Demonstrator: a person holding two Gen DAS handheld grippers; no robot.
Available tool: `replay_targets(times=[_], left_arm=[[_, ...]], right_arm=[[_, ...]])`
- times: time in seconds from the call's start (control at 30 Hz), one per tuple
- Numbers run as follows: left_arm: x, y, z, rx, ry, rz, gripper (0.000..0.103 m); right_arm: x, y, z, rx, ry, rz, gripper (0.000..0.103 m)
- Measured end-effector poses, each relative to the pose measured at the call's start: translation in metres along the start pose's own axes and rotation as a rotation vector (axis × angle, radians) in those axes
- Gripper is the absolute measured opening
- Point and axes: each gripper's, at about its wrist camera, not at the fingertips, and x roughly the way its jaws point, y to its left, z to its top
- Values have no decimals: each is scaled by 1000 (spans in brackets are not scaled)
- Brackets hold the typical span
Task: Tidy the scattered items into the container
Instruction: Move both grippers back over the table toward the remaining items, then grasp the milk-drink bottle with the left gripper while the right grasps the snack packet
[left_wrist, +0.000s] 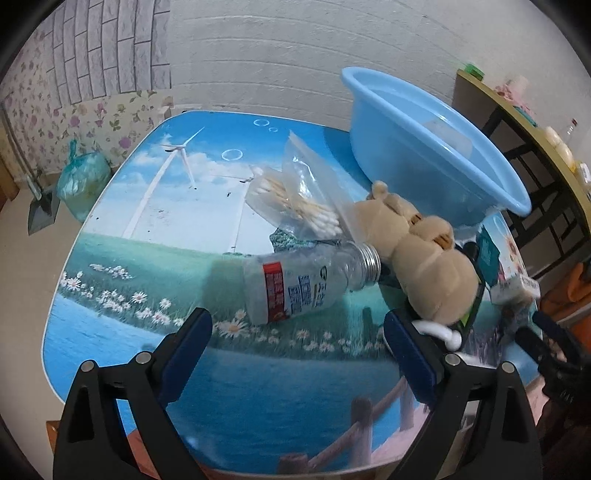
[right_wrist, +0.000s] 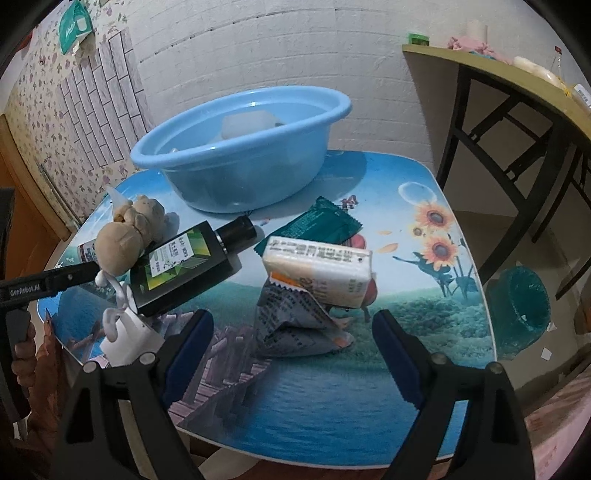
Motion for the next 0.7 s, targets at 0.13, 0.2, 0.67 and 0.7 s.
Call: replay_targets(times=[0.13, 0.2, 0.67, 0.7], left_arm=[[6, -4, 7, -33, -3, 13, 94], [9, -9, 9, -23, -7, 23, 94], [25, -15, 20, 17, -29, 97, 89], [24, -15, 20, 27, -37, 103, 89]], right_arm=[[3, -3, 0, 9, 1, -7, 89], [4, -4, 1, 18, -5, -16, 89], [17, -5, -1, 16, 16, 12, 87], [17, -4, -1, 13, 14, 11, 80]])
